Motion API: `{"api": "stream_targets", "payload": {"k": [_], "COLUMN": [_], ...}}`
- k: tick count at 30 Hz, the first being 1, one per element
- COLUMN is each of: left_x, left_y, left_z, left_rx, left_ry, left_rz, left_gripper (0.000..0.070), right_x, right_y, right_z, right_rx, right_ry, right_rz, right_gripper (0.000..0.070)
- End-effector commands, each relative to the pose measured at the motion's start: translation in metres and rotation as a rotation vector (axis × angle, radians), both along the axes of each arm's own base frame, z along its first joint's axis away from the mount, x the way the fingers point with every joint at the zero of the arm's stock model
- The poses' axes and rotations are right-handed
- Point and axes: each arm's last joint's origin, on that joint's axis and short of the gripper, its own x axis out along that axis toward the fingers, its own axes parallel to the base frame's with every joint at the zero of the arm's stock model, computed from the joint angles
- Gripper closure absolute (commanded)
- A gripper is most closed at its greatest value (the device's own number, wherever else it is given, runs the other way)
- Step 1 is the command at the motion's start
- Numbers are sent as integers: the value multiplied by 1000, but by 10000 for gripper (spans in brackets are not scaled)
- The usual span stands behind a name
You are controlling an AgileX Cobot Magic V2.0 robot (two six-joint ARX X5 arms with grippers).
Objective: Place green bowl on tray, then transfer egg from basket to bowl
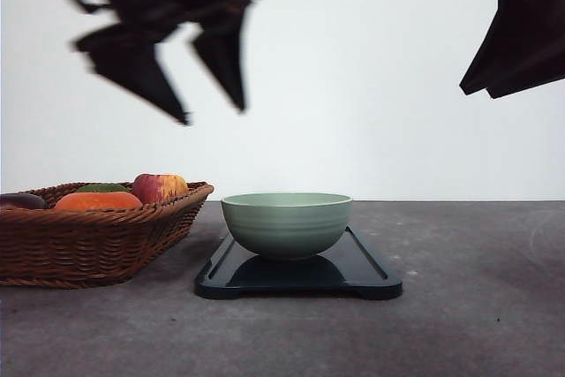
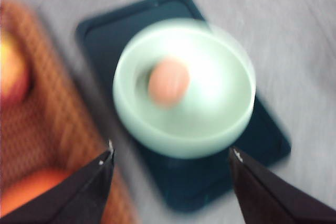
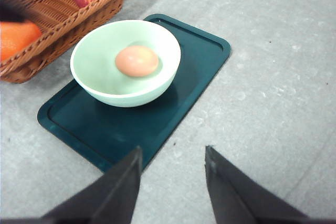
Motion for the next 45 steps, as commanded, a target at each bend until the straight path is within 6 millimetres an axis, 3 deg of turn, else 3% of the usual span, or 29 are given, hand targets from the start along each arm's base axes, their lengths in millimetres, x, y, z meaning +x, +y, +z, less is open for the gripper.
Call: {"api": "stream_targets", "payload": {"k": [1, 5, 12, 17, 23, 24, 25, 26, 27, 45], "left_x": [-18, -49, -85, -96, -93, -93, -93, -93, -93, -92], "left_y": [14, 48, 93, 113, 122, 122, 122, 122, 122, 122], "left_z": [-5, -4, -5, -16, -14, -14, -14, -14, -13, -11], "left_rx": [-13, -49, -97, -92, -84, -63, -38, -12, -7, -24], "left_ry": [-24, -85, -174, -216, -279, -290, -301, -310, -320, -334], "left_rz": [19, 55, 126, 189, 228, 210, 187, 167, 160, 169], "left_gripper": [269, 269, 272, 274, 273, 320, 416, 625, 699, 700], "right_x": [1, 0, -1, -1, -1, -1, -1, 0, 0, 0], "right_y": [1, 2, 2, 2, 2, 2, 2, 2, 2, 3], "right_z": [2, 1, 1, 1, 1, 1, 1, 1, 2, 3], "right_rx": [4, 8, 15, 12, 12, 11, 10, 13, 18, 24], "right_ry": [1, 11, 20, 17, 15, 15, 16, 11, 6, -1], "right_rz": [7, 21, 45, 48, 49, 48, 47, 47, 46, 45], "right_gripper": [463, 463, 463, 462, 462, 495, 555, 662, 694, 687]}}
